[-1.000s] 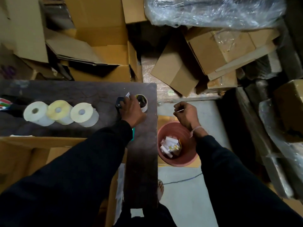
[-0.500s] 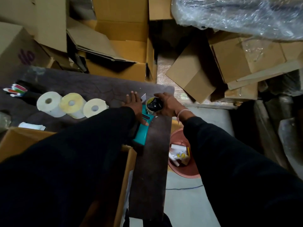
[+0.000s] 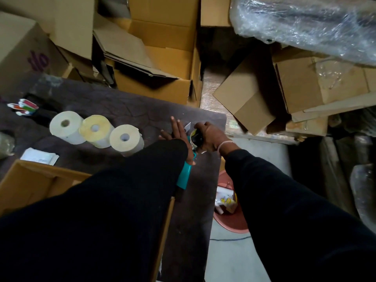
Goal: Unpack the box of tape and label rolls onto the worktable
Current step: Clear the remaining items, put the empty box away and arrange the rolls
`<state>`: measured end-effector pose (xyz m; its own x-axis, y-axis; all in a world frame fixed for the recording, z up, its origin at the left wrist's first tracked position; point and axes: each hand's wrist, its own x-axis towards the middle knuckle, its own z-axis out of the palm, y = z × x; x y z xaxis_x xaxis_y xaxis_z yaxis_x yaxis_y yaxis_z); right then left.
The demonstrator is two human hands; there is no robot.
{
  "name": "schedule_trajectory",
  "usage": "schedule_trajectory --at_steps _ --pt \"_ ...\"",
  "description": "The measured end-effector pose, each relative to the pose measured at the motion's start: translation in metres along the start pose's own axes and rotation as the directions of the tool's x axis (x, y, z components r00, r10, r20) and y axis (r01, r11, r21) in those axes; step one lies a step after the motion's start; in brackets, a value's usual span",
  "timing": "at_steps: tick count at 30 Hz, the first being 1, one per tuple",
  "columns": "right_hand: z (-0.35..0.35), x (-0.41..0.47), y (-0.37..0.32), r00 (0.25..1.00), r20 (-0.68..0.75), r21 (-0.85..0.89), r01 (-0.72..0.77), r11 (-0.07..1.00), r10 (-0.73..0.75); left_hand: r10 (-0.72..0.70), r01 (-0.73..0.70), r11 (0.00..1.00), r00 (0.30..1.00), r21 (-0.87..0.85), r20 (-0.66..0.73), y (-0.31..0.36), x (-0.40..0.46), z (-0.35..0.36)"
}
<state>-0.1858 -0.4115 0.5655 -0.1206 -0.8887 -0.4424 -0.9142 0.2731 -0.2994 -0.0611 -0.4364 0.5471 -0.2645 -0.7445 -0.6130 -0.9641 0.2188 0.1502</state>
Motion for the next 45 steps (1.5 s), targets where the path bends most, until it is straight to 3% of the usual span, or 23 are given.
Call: schedule_trajectory --at_steps 10,24,30,34,40,43,45 --pt "-0.005 -0.001 0.003 0.998 -0.055 0.024 0.027 0.999 -0.026 -0.024 0.015 0.993 0.996 0.114 0.085 -0.001 0.004 -0.005" --pt "-0.016 -0.003 0.008 0.995 -0.041 0.035 0.096 0.995 -0.095 0.031 -0.046 0.979 0.996 0.197 0.082 -0.005 0.022 0.003" --pt "-0.019 -0.013 0.014 0.987 -0.108 0.067 0.126 0.99 -0.119 0.047 -0.061 0.98 0.996 0.19 0.075 -0.004 0.021 0.002" --pt "-0.021 -0.039 0.027 0.971 -0.233 0.216 0.104 0.971 -0.052 0.039 -0.055 0.976 0.996 0.212 0.079 -0.004 0.023 0.005" --pt "0.0 -0.1 0.049 0.944 -0.211 0.567 -0.094 0.818 0.254 0.141 -0.128 0.961 0.989 0.245 -0.034 -0.011 -0.008 -0.011" --pt "0.021 -0.128 0.06 0.908 -0.095 0.81 -0.168 0.562 0.408 0.234 -0.214 0.937 0.971 0.276 -0.042 -0.01 -0.023 -0.014" --pt "0.039 -0.146 0.066 0.848 0.016 0.875 -0.268 0.404 0.529 0.377 -0.352 0.882 0.926 0.314 -0.019 -0.001 -0.034 -0.014"
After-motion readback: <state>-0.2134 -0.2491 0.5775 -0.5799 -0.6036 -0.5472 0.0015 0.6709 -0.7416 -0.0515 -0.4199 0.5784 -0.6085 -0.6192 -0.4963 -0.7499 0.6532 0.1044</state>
